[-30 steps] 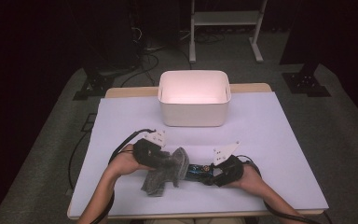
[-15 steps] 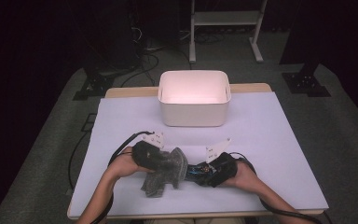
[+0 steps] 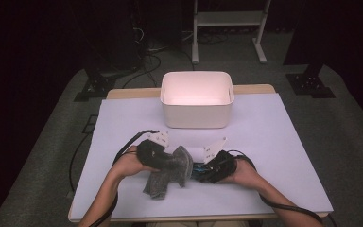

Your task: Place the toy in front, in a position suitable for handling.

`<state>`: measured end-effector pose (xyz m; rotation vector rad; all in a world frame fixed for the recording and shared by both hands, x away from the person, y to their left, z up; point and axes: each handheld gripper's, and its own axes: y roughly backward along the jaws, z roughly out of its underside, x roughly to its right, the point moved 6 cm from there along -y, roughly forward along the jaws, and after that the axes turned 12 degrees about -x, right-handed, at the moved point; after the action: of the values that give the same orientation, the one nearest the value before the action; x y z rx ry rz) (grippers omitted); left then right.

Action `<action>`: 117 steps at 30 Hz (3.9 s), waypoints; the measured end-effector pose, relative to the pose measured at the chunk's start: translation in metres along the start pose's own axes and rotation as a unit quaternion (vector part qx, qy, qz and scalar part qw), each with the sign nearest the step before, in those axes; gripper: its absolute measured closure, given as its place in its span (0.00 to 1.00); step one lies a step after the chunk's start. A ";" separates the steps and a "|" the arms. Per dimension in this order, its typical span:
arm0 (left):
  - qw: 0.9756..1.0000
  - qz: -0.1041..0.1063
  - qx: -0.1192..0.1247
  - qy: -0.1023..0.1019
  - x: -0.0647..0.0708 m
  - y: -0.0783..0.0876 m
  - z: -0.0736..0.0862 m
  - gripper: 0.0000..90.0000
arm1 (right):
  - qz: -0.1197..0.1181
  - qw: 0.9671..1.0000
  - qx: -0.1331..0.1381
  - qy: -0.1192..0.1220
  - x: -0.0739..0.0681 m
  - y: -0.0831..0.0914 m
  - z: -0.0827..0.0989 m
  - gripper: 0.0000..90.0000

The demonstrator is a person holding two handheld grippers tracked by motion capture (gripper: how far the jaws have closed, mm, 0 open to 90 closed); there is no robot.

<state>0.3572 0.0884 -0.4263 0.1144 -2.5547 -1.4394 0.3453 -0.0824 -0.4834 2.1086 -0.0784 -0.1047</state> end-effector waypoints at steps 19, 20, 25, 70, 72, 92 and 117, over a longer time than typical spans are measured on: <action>0.999 0.007 -0.044 -0.006 -0.013 -0.012 -0.018 0.87 | 0.012 0.999 0.017 -0.040 0.027 0.006 0.006 0.42; 0.999 0.007 -0.042 -0.005 -0.011 -0.011 -0.019 0.87 | 0.015 0.999 0.018 -0.039 0.025 0.006 0.006 0.41; 0.999 0.004 -0.032 -0.014 -0.007 -0.003 -0.022 0.86 | 0.009 0.998 0.034 -0.044 0.018 0.014 0.006 0.42; 0.998 0.023 -0.055 -0.030 0.013 -0.028 -0.011 0.86 | 0.039 0.997 0.040 -0.057 -0.010 0.023 0.018 0.26; 0.998 0.022 -0.050 -0.025 0.012 -0.024 -0.011 0.86 | 0.042 0.997 0.035 -0.062 -0.009 0.024 0.018 0.22; 0.999 0.016 -0.042 -0.014 0.007 -0.012 -0.006 0.86 | -0.029 0.999 -0.013 0.002 -0.001 -0.005 0.010 0.26; 0.997 0.039 -0.059 -0.012 0.009 -0.042 -0.003 0.86 | -0.001 1.000 -0.008 -0.018 -0.004 0.008 0.031 0.23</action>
<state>0.3475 0.0627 -0.4596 -0.0217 -2.4554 -1.5665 0.3378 -0.1128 -0.4922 2.0902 -0.0967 -0.1430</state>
